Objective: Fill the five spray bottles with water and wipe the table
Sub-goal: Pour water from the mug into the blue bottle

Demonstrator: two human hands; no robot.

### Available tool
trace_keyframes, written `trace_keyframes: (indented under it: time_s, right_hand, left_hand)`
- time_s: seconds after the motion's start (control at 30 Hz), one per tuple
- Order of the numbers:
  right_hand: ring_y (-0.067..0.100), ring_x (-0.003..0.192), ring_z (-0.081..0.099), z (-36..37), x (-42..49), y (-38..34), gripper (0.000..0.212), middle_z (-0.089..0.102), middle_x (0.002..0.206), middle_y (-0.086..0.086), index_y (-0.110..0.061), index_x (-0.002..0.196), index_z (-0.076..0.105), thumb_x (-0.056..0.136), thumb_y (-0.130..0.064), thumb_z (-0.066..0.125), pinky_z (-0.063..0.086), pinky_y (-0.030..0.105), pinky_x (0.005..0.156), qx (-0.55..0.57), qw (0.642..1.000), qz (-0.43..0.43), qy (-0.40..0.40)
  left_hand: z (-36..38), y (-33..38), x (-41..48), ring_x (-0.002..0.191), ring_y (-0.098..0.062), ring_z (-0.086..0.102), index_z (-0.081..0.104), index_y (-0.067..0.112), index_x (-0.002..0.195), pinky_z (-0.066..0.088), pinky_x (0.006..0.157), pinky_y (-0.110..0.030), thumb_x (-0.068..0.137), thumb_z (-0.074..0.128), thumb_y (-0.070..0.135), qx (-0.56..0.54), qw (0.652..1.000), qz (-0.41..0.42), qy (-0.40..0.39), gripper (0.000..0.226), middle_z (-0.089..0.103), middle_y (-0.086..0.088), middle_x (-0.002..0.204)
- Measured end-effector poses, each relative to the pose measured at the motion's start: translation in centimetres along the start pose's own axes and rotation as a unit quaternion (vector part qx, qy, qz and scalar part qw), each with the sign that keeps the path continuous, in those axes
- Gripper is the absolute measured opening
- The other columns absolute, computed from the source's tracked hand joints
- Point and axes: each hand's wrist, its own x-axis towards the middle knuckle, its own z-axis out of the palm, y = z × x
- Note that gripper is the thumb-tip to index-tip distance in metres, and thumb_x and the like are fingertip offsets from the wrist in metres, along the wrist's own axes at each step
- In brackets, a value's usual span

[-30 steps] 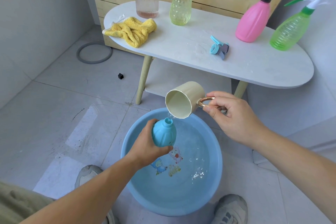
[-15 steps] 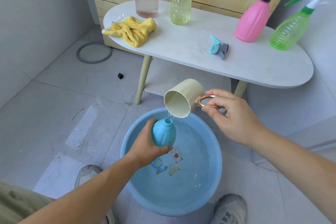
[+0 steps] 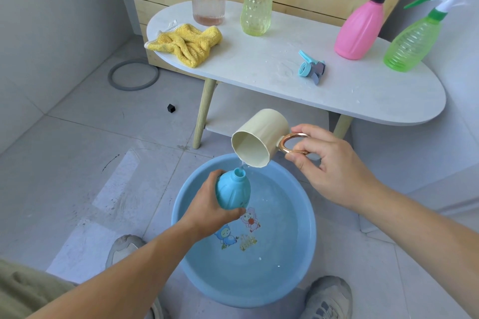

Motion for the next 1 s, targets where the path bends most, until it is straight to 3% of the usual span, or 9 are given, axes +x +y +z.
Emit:
trace_keyframes:
  time_s: [0.2,0.4,0.73,1.0]
  right_hand:
    - [0.013,0.116,0.052,0.2,0.0,0.1,0.023,0.056,0.131,-0.004,-0.016,0.082,0.069,0.093,-0.033,0.059,0.031,0.002,0.071,-0.025,0.999,-0.021,0.006]
    - [0.022,0.117,0.054,0.3,-0.1,0.2,0.031,0.058,0.132,0.001,-0.014,0.083,0.069,0.092,-0.041,0.055,0.032,0.015,0.092,-0.044,0.998,-0.040,0.010]
    - [0.023,0.096,0.055,0.7,0.0,0.4,0.037,0.059,0.124,0.006,-0.008,0.081,0.069,0.093,-0.037,0.050,0.039,0.028,0.089,-0.078,0.990,-0.110,0.042]
    - [0.023,0.096,0.054,1.1,0.0,0.9,0.033,0.055,0.132,0.012,-0.007,0.082,0.070,0.096,-0.032,0.052,0.043,0.032,0.087,-0.121,0.975,-0.179,0.043]
  left_hand:
    - [0.0,0.0,0.0,0.098,-0.012,0.064,0.038,0.045,0.124,0.059,0.064,-0.021,0.069,0.092,0.027,0.001,1.000,0.002,0.002,0.079,0.057,0.013,0.115]
    - [0.0,-0.1,0.0,0.098,-0.011,0.064,0.037,0.046,0.123,0.060,0.066,-0.023,0.068,0.092,0.027,0.002,1.000,0.001,0.002,0.080,0.056,0.014,0.114]
    - [0.0,-0.3,0.1,0.099,-0.011,0.064,0.039,0.043,0.126,0.061,0.068,-0.027,0.068,0.092,0.028,0.008,1.000,0.005,0.003,0.080,0.057,0.013,0.115]
    - [0.1,-0.4,0.1,0.100,-0.012,0.064,0.039,0.043,0.127,0.063,0.070,-0.031,0.067,0.092,0.030,0.006,1.000,0.005,0.003,0.081,0.057,0.012,0.115]
